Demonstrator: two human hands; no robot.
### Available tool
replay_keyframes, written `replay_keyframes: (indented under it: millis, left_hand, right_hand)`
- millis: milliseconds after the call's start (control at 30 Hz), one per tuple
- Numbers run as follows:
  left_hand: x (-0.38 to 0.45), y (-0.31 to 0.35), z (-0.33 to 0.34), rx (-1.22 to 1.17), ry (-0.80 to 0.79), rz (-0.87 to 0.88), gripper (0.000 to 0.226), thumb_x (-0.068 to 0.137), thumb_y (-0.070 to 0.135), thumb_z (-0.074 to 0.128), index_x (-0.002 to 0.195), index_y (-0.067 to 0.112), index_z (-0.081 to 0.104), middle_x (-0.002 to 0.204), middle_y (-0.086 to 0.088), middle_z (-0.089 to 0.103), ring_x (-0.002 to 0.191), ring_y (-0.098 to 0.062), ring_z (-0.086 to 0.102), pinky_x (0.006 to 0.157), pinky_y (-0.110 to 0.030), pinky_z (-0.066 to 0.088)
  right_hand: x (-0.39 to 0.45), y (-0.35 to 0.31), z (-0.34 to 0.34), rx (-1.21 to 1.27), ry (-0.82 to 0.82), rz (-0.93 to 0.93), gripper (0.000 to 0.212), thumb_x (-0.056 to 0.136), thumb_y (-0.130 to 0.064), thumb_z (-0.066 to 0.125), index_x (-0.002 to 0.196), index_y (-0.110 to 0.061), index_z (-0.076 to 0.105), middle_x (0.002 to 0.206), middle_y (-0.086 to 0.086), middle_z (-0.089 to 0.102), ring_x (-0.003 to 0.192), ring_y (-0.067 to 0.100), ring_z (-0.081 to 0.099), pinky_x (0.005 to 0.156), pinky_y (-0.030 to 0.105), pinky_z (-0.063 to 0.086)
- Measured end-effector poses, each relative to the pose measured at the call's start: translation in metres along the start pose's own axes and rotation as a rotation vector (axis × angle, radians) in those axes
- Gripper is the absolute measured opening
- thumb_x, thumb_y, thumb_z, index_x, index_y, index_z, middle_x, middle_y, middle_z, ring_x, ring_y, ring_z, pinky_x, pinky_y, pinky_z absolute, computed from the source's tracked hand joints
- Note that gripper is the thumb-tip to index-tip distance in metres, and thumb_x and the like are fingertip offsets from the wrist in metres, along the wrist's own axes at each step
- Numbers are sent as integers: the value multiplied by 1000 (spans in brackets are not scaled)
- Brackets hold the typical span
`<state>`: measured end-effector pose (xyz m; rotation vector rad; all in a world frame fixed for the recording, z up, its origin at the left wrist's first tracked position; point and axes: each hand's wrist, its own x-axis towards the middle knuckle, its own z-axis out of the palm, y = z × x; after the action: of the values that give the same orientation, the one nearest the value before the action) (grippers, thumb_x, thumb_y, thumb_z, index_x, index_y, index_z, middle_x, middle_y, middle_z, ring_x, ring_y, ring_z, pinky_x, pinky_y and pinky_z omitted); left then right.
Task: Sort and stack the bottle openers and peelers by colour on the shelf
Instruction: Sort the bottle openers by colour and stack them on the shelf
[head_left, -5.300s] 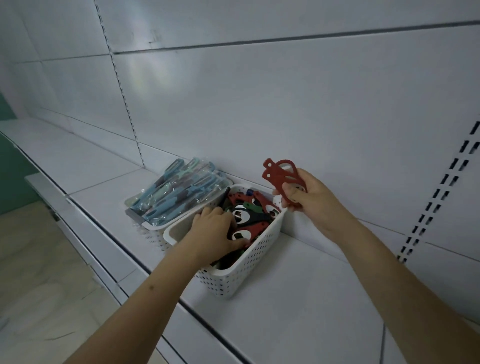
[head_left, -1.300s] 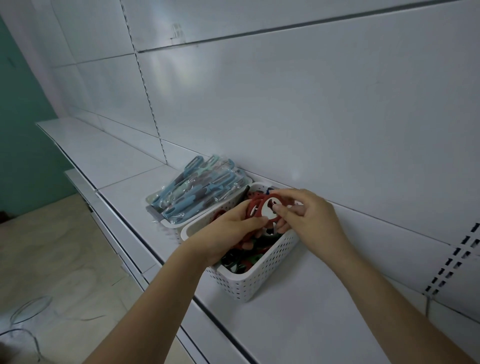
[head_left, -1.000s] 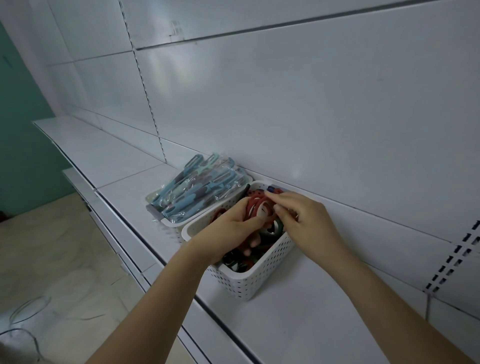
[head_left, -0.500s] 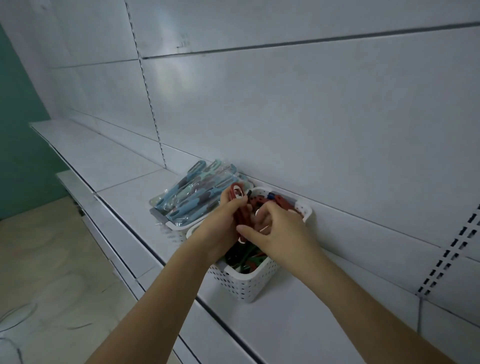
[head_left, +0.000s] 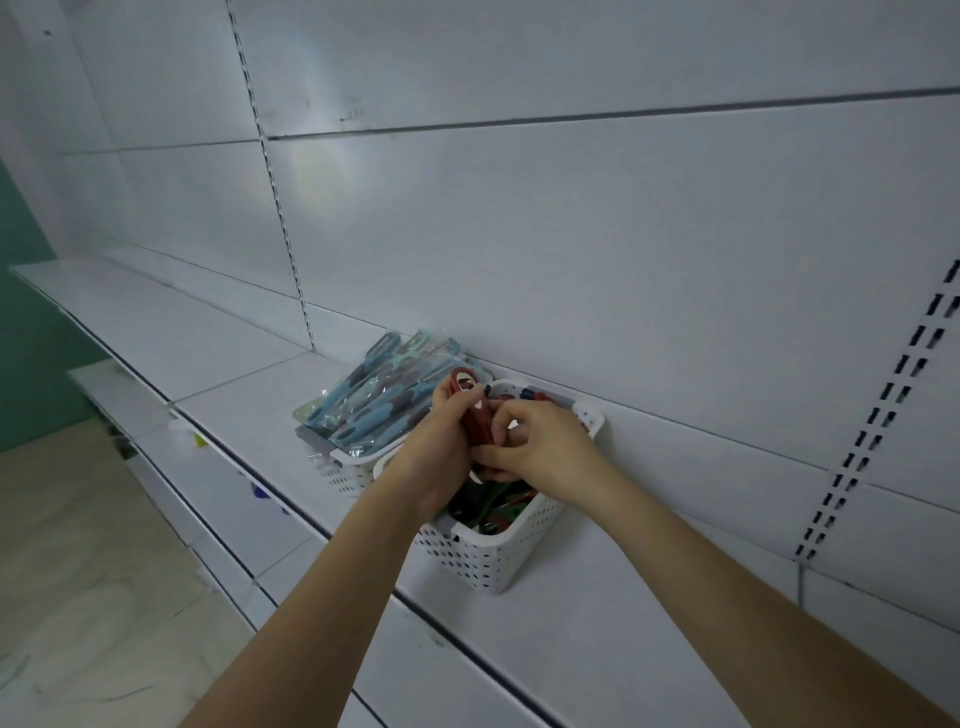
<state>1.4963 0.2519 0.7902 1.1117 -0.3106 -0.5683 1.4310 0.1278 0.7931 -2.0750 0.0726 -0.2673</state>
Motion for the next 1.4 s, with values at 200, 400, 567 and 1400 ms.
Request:
replay_keyframes:
  millis: [200, 400, 567, 1400]
  left_hand:
    - [-2, -5, 16, 364, 24, 204, 24, 102, 32, 48, 125, 26, 52, 106, 4, 70, 103, -18, 65, 85, -30, 53]
    - [-52, -64, 95, 636, -74, 651, 20, 101, 23, 45, 116, 19, 58, 110, 8, 63, 104, -3, 61, 86, -14, 47]
    - [-67, -179, 154, 1085, -631, 514, 27, 99, 38, 48, 123, 29, 57, 119, 16, 53, 108, 2, 52, 98, -25, 45]
    - [-185, -401, 531, 1382, -1010, 650, 68, 86, 60, 26, 137, 25, 53, 144, -7, 46, 134, -26, 40, 110, -38, 32]
  right_hand:
    - [-35, 5, -27, -110, 172, -35, 26, 80, -18, 77, 69, -19, 53, 76, 4, 73, 66, 18, 73, 71, 49, 59]
    - [-143, 33, -101, -146, 465, 126, 27, 83, -15, 75, 71, -17, 52, 77, 4, 74, 68, 18, 73, 73, 46, 60]
    - [-283, 78, -163, -256, 686, 406, 26, 89, -15, 71, 76, -12, 48, 77, 2, 73, 66, 6, 72, 70, 35, 60]
    - [-690, 212, -482, -1109, 661, 942, 27, 103, -23, 43, 126, -9, 49, 108, 8, 64, 94, 23, 61, 69, 29, 41]
